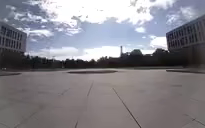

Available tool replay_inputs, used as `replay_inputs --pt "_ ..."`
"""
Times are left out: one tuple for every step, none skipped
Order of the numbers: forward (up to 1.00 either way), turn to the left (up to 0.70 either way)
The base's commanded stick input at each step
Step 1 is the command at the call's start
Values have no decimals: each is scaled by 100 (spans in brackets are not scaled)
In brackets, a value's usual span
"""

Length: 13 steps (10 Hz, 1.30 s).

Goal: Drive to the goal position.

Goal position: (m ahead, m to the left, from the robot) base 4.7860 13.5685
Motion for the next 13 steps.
replay_inputs --pt "69 -1" --pt "69 -1" --pt "69 -1" --pt "69 -1" --pt "69 -1" --pt "69 -1" --pt "69 -1" --pt "69 -1" --pt "69 -1" --pt "69 -1" --pt "69 -1" --pt "69 -1" --pt "69 -1"
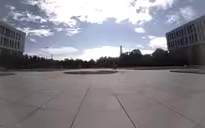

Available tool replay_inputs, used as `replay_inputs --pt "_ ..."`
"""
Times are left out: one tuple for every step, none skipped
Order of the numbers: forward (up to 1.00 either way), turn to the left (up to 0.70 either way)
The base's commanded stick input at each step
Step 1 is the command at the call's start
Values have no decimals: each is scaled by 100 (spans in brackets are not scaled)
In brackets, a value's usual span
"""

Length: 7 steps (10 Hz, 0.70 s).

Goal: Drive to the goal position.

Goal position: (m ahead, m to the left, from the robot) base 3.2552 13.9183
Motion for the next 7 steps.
replay_inputs --pt "69 -1" --pt "69 -1" --pt "69 -1" --pt "69 2" --pt "69 5" --pt "69 19" --pt "69 30"
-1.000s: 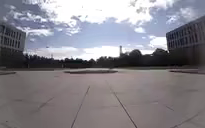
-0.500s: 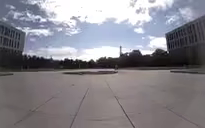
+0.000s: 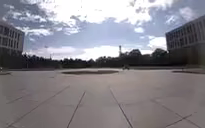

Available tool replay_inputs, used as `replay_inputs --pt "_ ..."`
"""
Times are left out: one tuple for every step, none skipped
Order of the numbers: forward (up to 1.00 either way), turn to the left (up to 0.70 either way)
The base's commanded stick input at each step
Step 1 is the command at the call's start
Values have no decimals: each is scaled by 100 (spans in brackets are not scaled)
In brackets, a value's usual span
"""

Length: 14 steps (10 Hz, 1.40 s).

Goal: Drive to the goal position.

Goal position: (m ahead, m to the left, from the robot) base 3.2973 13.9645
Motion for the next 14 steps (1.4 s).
replay_inputs --pt "69 33" --pt "69 20" --pt "69 1" --pt "69 -1" --pt "69 -1" --pt "69 -1" --pt "69 -1" --pt "69 -1" --pt "69 -1" --pt "70 -1" --pt "70 -1" --pt "70 -1" --pt "70 -1" --pt "70 -1"
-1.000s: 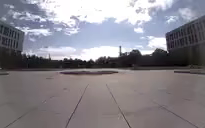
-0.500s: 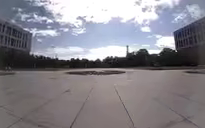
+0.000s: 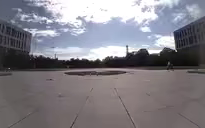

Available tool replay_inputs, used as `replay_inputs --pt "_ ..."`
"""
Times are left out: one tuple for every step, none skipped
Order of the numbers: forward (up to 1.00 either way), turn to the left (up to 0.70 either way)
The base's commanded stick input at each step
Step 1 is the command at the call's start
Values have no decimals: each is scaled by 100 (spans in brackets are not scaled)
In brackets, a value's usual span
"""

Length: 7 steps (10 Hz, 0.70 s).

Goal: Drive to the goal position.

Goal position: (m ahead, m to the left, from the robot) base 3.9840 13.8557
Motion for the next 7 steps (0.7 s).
replay_inputs --pt "70 -1" --pt "70 -1" --pt "70 -1" --pt "70 -1" --pt "70 -1" --pt "70 -1" --pt "70 -1"
